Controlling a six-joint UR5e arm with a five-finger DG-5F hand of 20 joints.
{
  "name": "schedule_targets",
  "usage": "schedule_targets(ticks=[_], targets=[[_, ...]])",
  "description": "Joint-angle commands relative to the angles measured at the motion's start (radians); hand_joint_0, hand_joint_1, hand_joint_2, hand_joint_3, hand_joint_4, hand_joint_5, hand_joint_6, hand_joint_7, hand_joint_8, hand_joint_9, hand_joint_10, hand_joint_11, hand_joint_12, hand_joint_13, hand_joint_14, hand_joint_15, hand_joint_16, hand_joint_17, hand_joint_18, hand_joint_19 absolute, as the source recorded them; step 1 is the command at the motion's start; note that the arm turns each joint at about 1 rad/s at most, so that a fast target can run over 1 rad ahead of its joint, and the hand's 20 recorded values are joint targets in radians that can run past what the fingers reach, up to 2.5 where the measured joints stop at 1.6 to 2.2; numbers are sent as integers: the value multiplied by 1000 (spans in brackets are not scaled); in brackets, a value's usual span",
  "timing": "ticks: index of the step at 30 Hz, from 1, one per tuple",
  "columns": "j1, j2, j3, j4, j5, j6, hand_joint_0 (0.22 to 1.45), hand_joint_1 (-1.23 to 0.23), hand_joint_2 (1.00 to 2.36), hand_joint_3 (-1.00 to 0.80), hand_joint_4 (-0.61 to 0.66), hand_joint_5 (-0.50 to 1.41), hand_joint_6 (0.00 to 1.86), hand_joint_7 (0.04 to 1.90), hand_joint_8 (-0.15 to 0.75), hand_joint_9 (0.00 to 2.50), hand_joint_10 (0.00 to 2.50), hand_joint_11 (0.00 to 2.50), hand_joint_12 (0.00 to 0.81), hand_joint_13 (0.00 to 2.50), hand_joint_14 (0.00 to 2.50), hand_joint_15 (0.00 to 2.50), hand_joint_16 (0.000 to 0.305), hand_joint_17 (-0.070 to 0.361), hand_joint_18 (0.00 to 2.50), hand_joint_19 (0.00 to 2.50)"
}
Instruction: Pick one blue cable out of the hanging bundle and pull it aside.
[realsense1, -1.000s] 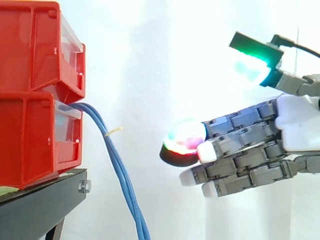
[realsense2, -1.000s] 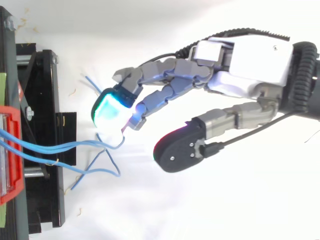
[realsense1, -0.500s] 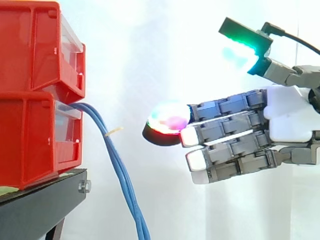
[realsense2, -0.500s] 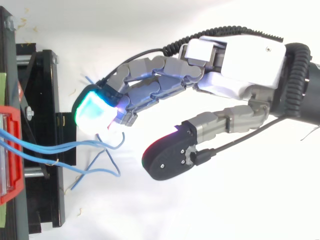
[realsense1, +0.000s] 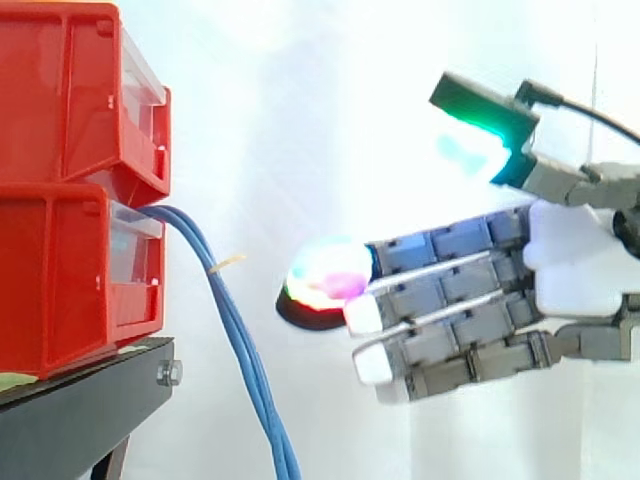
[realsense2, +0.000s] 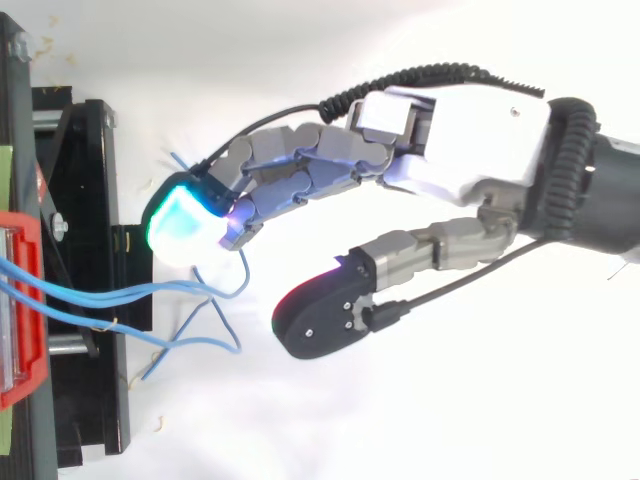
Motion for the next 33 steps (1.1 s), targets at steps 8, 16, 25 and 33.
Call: schedule_targets(ticks=[8, 16, 25, 33], targets=[[-7, -43, 4, 23, -8, -11, 474, -626, 1003, -462, 229, -169, 502, 737, 260, 360, 12, 370, 400, 472, 15, 434, 54, 121, 187, 387], [-20, -129, 61, 80, -36, -24, 476, -621, 1002, -462, 236, -167, 502, 737, 267, 397, 10, 379, 402, 497, 16, 442, 55, 123, 210, 408], [-18, -206, 144, 80, -77, -8, 477, -618, 1003, -460, 241, -165, 502, 738, 271, 430, 11, 391, 404, 523, 15, 456, 56, 125, 238, 424], [-17, -206, 180, 45, -80, -5, 481, -610, 1002, -464, 249, -162, 502, 737, 275, 460, 11, 403, 402, 538, 15, 465, 56, 125, 251, 441]])
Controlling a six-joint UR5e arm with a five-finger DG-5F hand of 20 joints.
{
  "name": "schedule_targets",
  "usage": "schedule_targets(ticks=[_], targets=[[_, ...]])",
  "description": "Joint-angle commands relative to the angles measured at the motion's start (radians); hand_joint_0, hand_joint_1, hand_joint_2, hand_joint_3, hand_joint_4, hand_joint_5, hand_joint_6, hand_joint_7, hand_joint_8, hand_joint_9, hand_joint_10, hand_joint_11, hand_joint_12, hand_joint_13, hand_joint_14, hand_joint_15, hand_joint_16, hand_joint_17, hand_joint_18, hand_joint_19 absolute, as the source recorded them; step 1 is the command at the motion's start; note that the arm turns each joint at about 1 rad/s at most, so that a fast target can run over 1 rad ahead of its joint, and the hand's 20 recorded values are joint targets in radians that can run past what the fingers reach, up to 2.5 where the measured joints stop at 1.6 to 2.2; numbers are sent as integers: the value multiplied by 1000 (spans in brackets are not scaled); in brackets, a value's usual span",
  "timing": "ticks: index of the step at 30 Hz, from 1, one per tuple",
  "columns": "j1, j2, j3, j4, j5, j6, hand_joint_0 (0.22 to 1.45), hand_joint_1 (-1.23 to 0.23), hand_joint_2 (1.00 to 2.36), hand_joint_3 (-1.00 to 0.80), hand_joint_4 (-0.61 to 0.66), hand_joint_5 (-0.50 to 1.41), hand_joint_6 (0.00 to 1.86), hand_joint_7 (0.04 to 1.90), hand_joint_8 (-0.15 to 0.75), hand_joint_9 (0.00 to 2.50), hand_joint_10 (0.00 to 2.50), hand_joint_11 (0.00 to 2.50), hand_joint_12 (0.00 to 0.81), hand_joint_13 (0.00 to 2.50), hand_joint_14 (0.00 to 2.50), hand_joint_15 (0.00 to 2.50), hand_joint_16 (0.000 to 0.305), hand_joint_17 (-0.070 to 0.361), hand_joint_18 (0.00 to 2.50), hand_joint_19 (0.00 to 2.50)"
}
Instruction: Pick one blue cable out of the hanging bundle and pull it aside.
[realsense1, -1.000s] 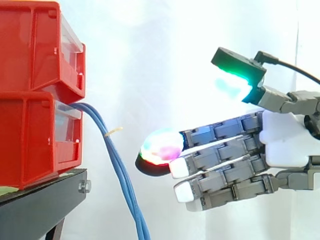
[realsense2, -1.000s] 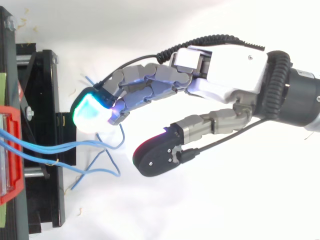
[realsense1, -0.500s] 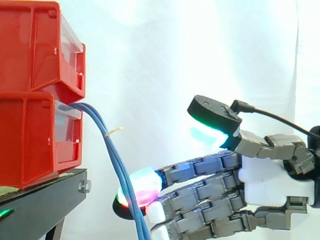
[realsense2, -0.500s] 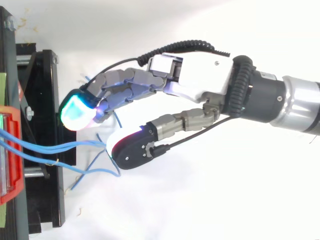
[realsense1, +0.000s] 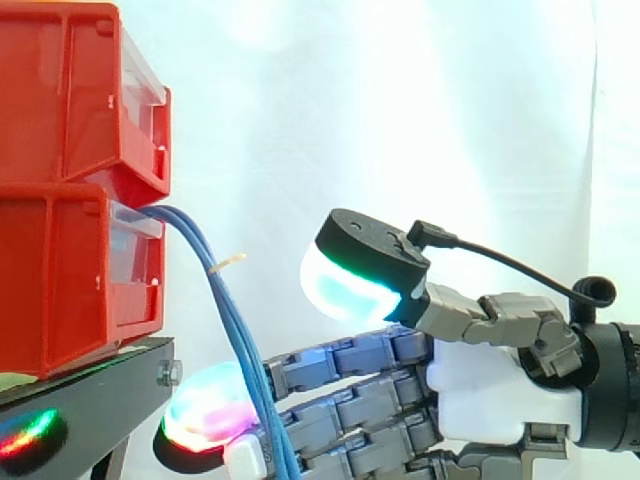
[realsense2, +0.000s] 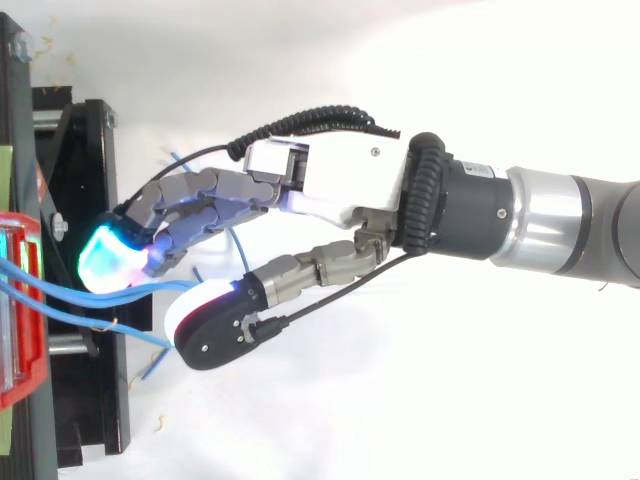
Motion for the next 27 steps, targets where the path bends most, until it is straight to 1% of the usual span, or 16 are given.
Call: schedule_targets(ticks=[1, 3, 5, 18, 21, 23, 25, 27], targets=[[2, -1, 17, -17, 1, 1, 481, -609, 1002, -465, 248, -161, 502, 739, 278, 476, 11, 407, 402, 541, 16, 464, 56, 125, 255, 440], [0, -1, 24, -27, 1, 1, 482, -607, 1001, -464, 256, -159, 502, 749, 277, 479, 11, 405, 403, 548, 16, 466, 55, 125, 263, 447], [0, -1, 36, -51, -1, 1, 483, -606, 1002, -463, 261, -156, 502, 757, 279, 486, 11, 407, 403, 555, 17, 471, 55, 125, 266, 449], [4, 3, 51, -65, -1, 1, 500, -611, 1002, -460, 281, -121, 503, 854, 294, 622, 13, 453, 400, 617, 17, 488, 54, 122, 320, 465], [7, 26, 54, -103, -1, -6, 503, -613, 1002, -459, 286, -114, 503, 875, 294, 647, 13, 453, 399, 628, 17, 495, 54, 120, 326, 464], [8, 33, 56, -122, -1, -9, 506, -615, 1003, -458, 282, -110, 503, 883, 293, 657, 13, 449, 397, 631, 17, 490, 53, 120, 329, 472], [10, 36, 56, -145, 1, -14, 512, -619, 1003, -454, 287, -106, 503, 901, 292, 675, 13, 460, 396, 636, 18, 494, 53, 119, 341, 474], [14, 36, 56, -152, -1, -15, 515, -622, 1003, -451, 289, -103, 503, 911, 292, 684, 13, 463, 395, 642, 18, 493, 53, 119, 347, 466]])
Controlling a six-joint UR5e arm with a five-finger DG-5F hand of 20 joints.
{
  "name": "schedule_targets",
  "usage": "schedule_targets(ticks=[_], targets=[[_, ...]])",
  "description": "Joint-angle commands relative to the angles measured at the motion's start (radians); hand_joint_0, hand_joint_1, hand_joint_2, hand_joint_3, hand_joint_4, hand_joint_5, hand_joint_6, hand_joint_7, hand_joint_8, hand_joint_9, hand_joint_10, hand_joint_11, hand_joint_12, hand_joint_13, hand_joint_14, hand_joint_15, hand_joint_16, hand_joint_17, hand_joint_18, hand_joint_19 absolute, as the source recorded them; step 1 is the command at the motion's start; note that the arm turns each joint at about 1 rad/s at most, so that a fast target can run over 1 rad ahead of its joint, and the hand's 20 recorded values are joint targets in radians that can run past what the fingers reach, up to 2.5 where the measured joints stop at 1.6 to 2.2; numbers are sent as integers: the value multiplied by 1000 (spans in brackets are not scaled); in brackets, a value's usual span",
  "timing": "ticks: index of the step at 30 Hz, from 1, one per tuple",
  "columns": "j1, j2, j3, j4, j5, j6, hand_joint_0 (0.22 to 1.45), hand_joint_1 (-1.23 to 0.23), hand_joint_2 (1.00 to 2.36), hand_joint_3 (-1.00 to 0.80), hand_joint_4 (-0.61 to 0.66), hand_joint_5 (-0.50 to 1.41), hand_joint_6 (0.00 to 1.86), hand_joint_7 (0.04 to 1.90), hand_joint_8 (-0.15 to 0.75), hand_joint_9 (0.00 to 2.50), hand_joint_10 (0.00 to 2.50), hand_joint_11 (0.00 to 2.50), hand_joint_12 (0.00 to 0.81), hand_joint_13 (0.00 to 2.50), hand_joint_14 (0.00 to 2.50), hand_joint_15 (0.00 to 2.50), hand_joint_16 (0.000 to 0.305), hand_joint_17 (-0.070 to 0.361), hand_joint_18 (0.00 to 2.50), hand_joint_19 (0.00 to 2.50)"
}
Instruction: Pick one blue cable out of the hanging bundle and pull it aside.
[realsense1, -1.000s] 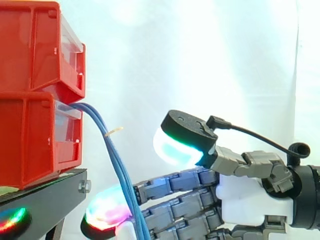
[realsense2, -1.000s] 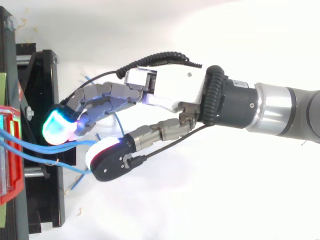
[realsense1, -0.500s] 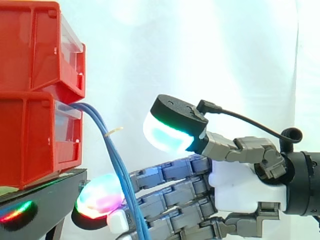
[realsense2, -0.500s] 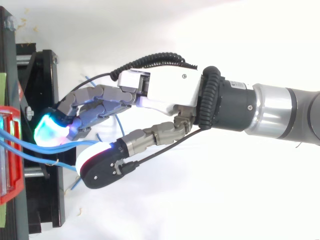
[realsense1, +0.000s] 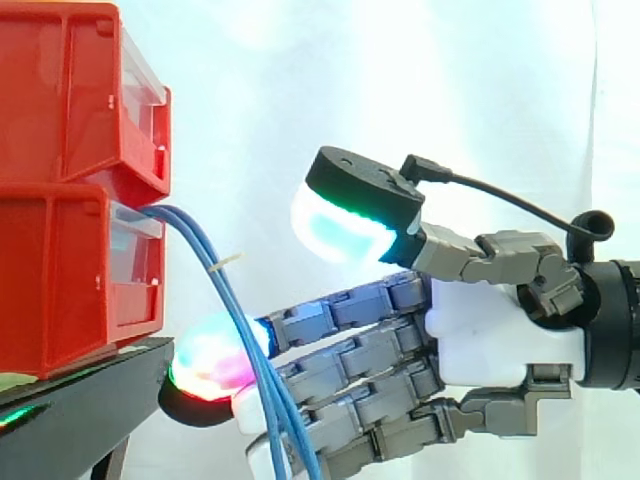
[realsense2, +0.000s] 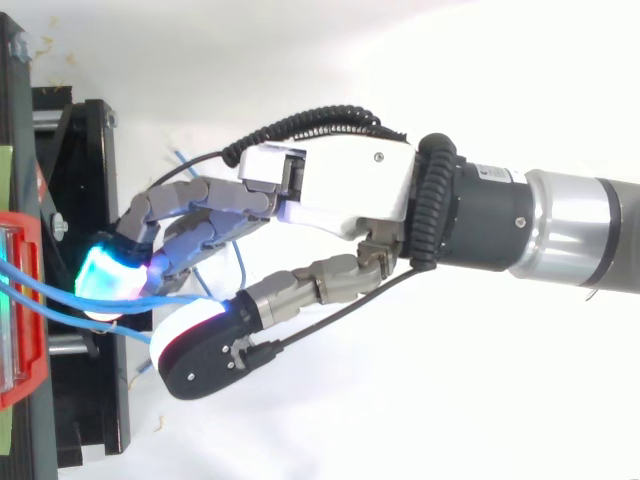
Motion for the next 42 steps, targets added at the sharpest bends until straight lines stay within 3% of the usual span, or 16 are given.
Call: schedule_targets(ticks=[1, 12, 22, 39, 42], targets=[[6, 4, 1, -21, 0, -4, 521, -625, 1003, -449, 284, -100, 503, 920, 289, 687, 14, 469, 392, 646, 17, 498, 52, 118, 352, 471], [29, 4, 59, -81, 9, -5, 559, -645, 1005, -422, 267, -82, 503, 987, 286, 766, 17, 479, 379, 688, 19, 502, 50, 112, 401, 477], [43, 4, 63, -84, 30, -4, 578, -675, 1008, -400, 231, -68, 503, 1110, 284, 789, 15, 503, 371, 702, 18, 509, 49, 109, 431, 484], [43, 4, 62, -87, 26, 18, 565, -626, 1003, -456, 174, -16, 500, 1308, 307, 941, 16, 525, 377, 825, 20, 526, 46, 105, 593, 526], [40, 4, 63, -88, 26, 36, 591, -624, 1011, -368, 148, -31, 594, 1250, 305, 971, 17, 542, 379, 851, 19, 529, 45, 102, 637, 552]])
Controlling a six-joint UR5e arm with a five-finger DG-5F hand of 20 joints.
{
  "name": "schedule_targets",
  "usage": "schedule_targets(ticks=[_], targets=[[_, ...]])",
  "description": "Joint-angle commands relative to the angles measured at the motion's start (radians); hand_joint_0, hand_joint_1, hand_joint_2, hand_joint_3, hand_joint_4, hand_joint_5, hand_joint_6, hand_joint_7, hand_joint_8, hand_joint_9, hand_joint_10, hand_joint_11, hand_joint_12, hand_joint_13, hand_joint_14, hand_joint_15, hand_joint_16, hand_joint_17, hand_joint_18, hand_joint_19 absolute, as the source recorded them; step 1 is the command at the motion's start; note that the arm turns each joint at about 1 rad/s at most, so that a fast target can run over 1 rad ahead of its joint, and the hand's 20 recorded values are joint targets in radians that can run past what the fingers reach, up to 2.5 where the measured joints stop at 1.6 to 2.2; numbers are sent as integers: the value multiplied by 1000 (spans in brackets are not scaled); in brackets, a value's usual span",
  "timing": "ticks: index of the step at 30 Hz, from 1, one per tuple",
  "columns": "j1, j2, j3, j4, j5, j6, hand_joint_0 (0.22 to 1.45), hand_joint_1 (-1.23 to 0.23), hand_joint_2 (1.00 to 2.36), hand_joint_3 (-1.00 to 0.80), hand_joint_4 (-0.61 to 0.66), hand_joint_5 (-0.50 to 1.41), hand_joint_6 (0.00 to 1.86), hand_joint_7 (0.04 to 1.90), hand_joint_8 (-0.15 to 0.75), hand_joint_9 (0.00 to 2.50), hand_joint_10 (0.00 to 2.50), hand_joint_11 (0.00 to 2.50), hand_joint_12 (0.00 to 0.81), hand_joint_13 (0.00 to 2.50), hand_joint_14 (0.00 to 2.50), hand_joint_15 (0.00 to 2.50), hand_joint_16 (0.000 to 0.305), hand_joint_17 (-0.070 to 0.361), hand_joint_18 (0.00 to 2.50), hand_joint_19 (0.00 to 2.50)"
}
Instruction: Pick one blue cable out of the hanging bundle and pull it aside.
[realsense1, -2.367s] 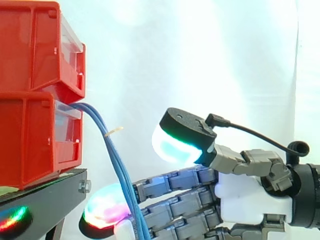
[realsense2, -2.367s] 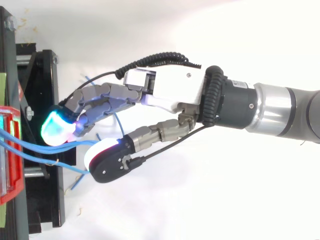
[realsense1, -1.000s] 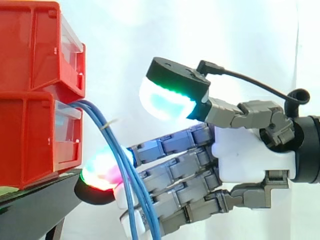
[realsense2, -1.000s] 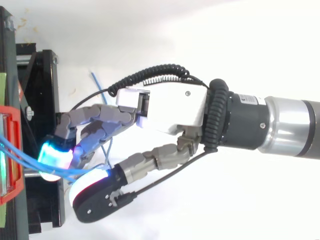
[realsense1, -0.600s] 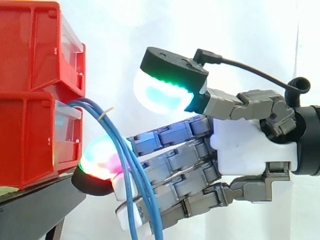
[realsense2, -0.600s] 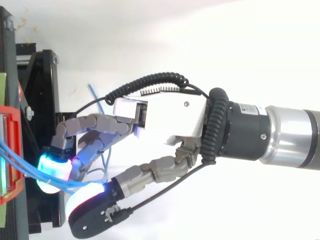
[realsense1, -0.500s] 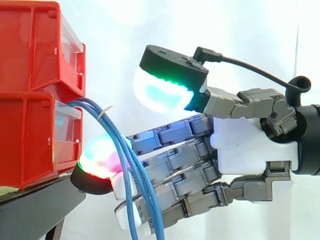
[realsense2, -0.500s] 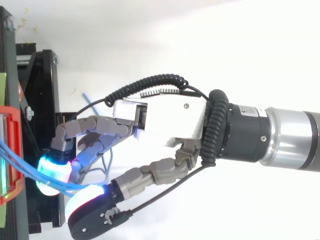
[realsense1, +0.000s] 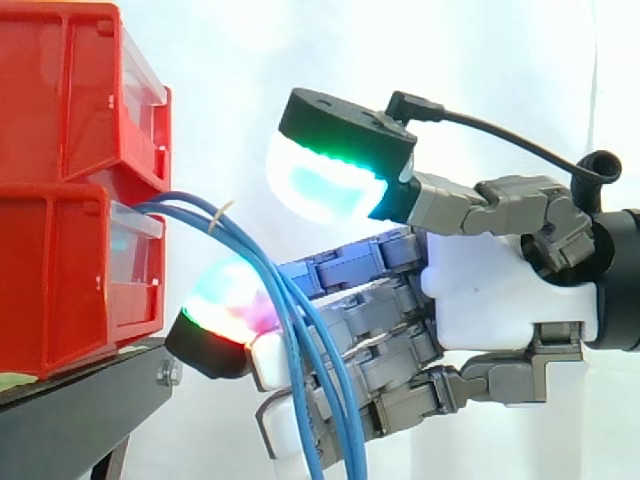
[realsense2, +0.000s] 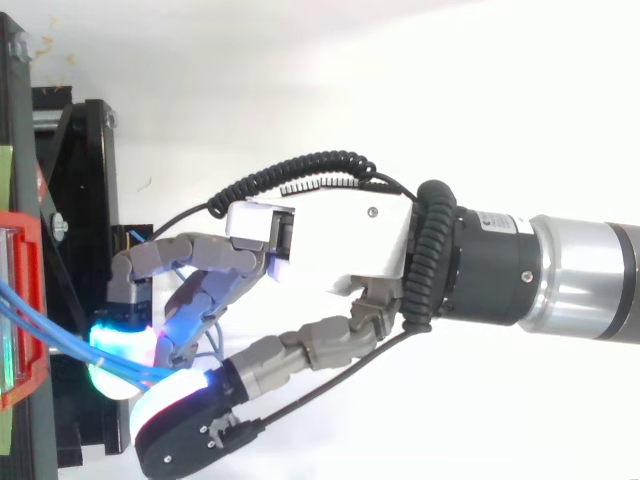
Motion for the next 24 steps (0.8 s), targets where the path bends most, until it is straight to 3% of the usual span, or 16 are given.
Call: schedule_targets(ticks=[1, 7, 15, 21, 24], targets=[[-3, 0, 0, -1, 0, 20, 590, -628, 1013, -326, 134, -40, 642, 1190, 305, 976, 19, 550, 382, 855, 19, 534, 45, 102, 652, 552], [-6, 0, 0, -1, -3, 55, 571, -683, 1013, -175, 136, -71, 765, 1091, 344, 1017, 19, 599, 429, 911, 17, 544, 54, 122, 757, 535], [-10, 0, 0, -6, -9, 58, 582, -805, 1017, -156, 139, -122, 870, 1046, 343, 1000, 23, 738, 420, 904, 21, 576, 53, 118, 779, 556], [-15, 5, 3, -26, -9, 60, 668, -894, 1012, -332, 41, -150, 907, 1017, 310, 937, 24, 782, 387, 870, 21, 589, 47, 105, 767, 535], [-18, 12, 3, -81, -9, 60, 682, -910, 1002, -473, 41, -150, 911, 974, 306, 946, 24, 778, 381, 877, 22, 582, 46, 105, 778, 540]])
